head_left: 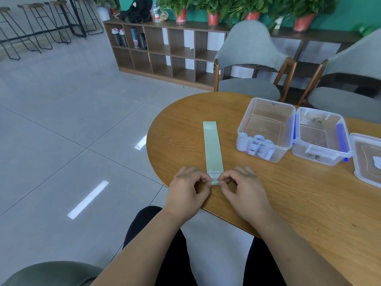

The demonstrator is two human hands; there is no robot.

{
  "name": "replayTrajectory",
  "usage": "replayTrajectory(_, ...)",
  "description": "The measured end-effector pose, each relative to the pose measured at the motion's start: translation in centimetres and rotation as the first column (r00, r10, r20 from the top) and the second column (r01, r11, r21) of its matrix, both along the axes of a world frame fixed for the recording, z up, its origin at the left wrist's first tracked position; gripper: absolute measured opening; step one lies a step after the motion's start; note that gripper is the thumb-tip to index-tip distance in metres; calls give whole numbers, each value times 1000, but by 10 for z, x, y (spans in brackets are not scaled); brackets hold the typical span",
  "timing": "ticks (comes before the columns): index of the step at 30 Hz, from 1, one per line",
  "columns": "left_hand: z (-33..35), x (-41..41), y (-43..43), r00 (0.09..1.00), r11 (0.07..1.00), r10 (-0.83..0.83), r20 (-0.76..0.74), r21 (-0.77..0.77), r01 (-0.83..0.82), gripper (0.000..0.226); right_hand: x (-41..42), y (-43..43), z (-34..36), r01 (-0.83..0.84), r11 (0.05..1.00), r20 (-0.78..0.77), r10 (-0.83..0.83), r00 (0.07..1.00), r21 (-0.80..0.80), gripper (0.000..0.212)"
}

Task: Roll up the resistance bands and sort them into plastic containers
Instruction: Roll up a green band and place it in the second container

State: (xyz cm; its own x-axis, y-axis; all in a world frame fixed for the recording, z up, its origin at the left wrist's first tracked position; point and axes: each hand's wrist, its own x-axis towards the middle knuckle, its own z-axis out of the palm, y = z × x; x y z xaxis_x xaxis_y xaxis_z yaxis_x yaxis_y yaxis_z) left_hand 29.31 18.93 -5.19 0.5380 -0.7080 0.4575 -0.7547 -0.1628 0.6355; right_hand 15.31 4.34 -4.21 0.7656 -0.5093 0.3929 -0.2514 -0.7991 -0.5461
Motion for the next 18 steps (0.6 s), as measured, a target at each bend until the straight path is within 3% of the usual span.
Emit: replayTrajectory(18,-8,-2,-3,997,998,32,71,-47,-29,8,0,3,-5,18,983,4,-18,1000,-182,7)
